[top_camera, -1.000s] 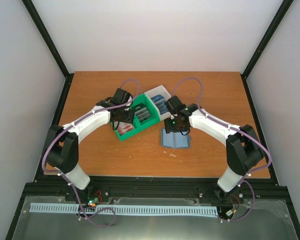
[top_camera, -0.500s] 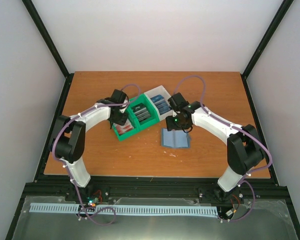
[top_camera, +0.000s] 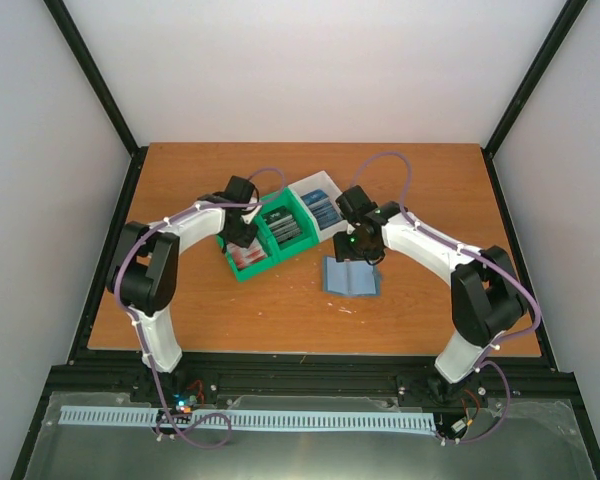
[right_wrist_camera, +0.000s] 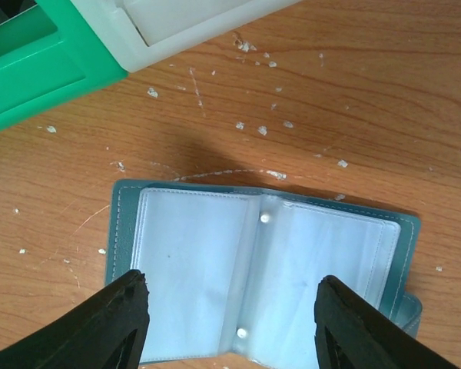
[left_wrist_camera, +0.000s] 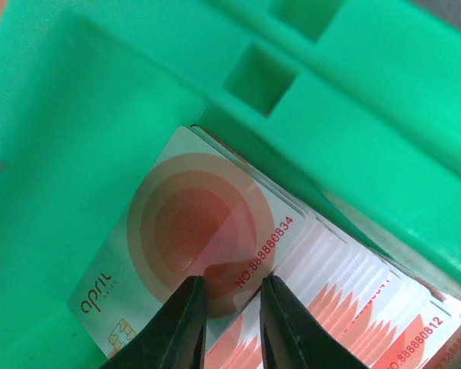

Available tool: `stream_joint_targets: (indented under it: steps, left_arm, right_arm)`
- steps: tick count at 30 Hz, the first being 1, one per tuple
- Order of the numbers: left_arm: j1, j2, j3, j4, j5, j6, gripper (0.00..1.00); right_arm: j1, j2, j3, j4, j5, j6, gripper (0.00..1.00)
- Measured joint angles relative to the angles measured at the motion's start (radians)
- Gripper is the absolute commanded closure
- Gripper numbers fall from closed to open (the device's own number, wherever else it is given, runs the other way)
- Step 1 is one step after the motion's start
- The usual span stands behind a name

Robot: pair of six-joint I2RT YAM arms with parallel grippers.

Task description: Put the credit cards into the card holder

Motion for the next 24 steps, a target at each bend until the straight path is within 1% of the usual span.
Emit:
stream_joint_targets:
  steps: [11,24]
  left_arm:
    - [0.000,0.019,0.024,0.010,-0.026,0.039,0.85]
    - [0.000,0.019,0.044,0.004,-0.032,0.053,0.88]
  right_arm:
    - [0.000,0.013,0.000,-0.002,0.024,0.002,0.41]
    - [-0.001,0.043,0.011,-0.002,0.024,0.002,0.41]
